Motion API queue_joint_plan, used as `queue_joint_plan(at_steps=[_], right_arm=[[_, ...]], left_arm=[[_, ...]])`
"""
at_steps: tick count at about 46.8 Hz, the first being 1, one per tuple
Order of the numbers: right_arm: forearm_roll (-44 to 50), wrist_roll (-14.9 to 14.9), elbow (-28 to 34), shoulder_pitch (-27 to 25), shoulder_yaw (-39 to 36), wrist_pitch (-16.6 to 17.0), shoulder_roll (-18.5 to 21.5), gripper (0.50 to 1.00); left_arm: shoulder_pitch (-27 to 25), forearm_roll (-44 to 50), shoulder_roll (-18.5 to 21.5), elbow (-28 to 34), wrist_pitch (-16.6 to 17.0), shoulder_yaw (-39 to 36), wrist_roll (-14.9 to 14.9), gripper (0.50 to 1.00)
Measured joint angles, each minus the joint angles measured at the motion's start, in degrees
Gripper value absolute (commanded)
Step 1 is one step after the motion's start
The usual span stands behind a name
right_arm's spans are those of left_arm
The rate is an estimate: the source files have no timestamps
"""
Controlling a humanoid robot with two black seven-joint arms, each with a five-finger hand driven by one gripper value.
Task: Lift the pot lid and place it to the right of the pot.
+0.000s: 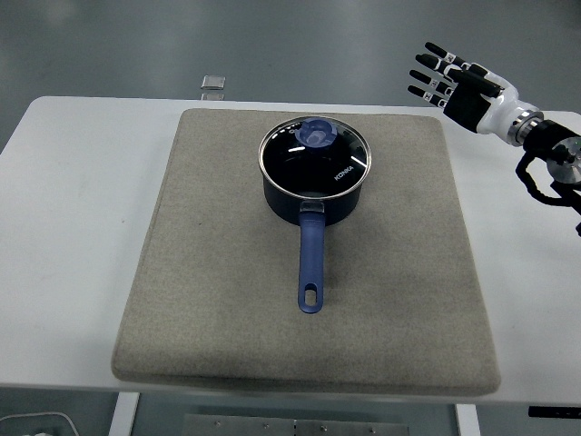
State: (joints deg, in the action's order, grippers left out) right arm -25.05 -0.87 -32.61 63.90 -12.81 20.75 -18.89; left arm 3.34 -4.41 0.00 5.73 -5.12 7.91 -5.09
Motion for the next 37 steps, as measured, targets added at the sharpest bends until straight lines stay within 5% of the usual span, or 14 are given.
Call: queue_joint_plan(at_steps=[37], right_arm=[[0.79, -0.38, 0.00, 0.05, 0.15, -0.11, 1.17, 0.926]], left_arm=[[-0.71, 0.02, 0.00, 0.08, -0.07, 0.05, 0.00, 1.000]])
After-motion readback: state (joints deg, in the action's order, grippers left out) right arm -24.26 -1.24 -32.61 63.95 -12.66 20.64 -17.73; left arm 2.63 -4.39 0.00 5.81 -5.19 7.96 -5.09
